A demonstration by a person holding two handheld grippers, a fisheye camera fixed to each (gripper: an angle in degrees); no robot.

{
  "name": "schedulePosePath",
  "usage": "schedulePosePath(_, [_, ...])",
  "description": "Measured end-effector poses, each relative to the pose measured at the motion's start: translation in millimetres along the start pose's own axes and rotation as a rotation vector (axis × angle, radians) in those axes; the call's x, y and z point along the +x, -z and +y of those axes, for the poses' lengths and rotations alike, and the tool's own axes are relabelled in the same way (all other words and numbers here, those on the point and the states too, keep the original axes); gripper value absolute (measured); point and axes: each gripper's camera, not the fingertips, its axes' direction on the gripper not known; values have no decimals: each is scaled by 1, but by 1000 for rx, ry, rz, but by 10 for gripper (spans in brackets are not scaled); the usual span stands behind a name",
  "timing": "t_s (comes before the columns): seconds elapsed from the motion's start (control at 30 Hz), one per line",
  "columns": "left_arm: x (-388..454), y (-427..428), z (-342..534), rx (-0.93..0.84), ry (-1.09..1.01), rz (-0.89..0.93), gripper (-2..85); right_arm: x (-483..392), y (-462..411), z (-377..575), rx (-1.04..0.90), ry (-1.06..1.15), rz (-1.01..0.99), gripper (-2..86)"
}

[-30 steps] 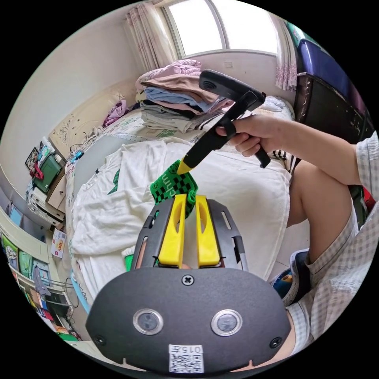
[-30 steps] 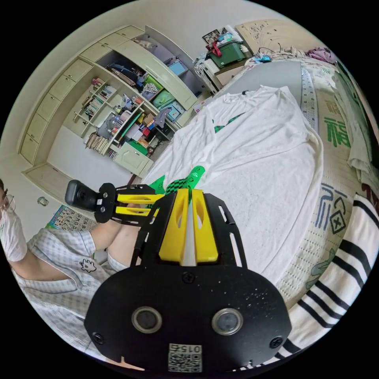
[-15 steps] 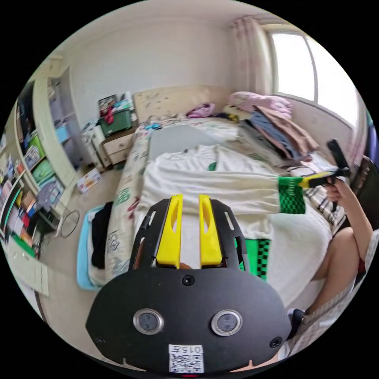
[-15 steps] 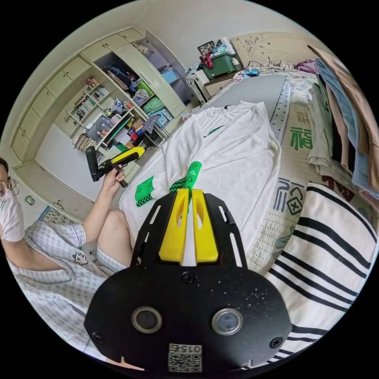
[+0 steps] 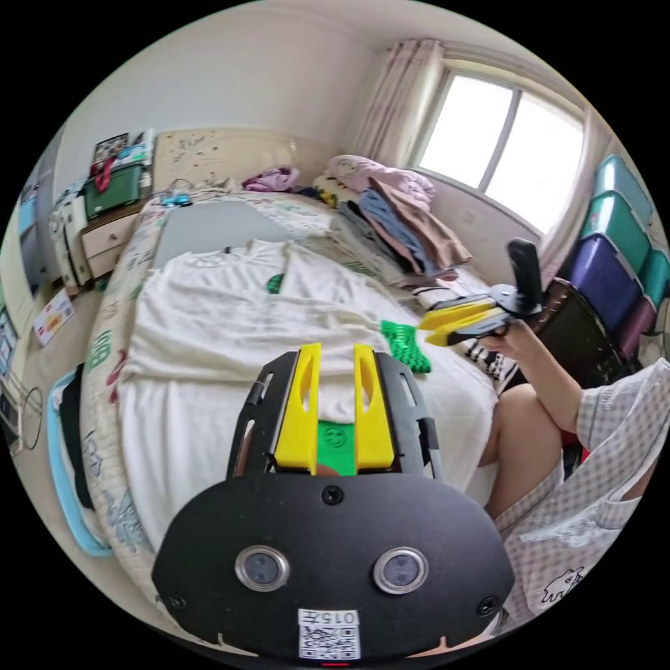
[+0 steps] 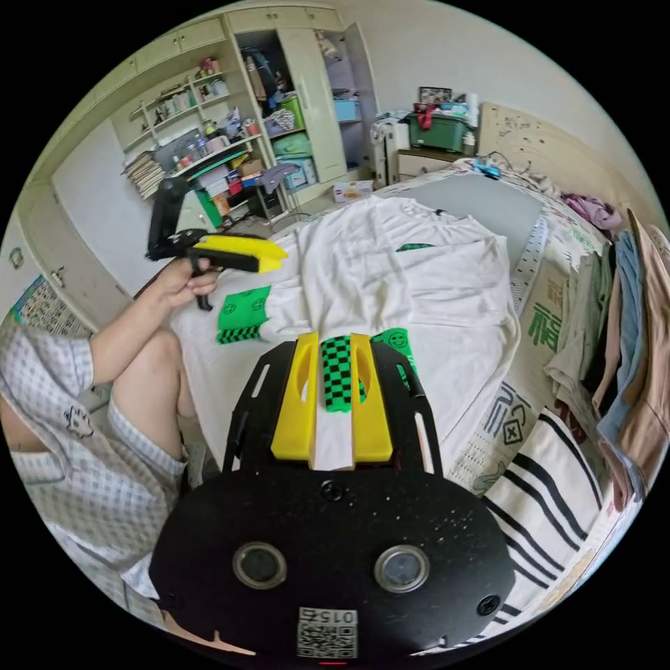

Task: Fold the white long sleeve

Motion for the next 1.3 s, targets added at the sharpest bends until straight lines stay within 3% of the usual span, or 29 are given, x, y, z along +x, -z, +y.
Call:
schedulePosePath(0.23, [53, -66, -26, -156, -207, 43, 82, 43, -20, -11, 103, -234, 36, 78])
schedulePosePath(0.4, [69, -114, -18, -325, -281, -82, 75, 44, -65, -24, -45, -243, 33, 67])
schedulePosePath(0.67, [83, -118, -16, -328, -294, -107, 19, 23, -69, -17, -50, -211, 201, 4])
schedulePosePath(1.1, [122, -116, 9, -336, -363, -237, -2, 1, -66, 9, -55, -166, 262, -4])
schedulePosePath(1.3, [111, -114, 12, -323, -303, -175, -2, 13, -69, 14, -57, -202, 218, -4])
